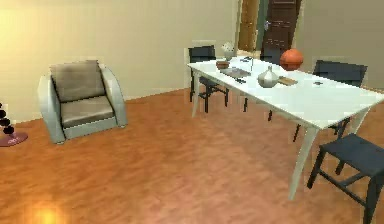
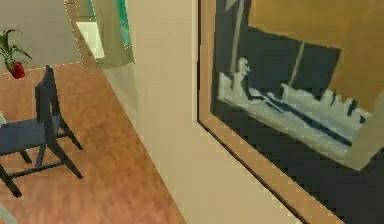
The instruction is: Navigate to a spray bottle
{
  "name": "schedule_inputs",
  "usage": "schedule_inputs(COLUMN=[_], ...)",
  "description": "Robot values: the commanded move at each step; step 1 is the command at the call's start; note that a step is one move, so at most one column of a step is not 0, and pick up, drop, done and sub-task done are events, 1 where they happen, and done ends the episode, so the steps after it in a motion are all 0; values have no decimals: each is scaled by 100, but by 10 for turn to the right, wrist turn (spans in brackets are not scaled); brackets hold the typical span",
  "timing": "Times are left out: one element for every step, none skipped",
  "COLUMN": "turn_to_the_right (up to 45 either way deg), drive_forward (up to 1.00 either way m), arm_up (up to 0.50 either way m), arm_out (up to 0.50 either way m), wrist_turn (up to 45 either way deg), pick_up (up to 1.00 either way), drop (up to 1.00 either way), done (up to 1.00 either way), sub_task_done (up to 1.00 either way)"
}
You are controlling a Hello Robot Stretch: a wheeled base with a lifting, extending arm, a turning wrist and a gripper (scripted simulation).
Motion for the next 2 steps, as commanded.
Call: schedule_inputs(turn_to_the_right=[-300,0], drive_forward=[0,5], arm_up=[0,0], arm_out=[0,0], wrist_turn=[0,0], pick_up=[0,0], drop=[0,0], done=[0,0], sub_task_done=[0,0])
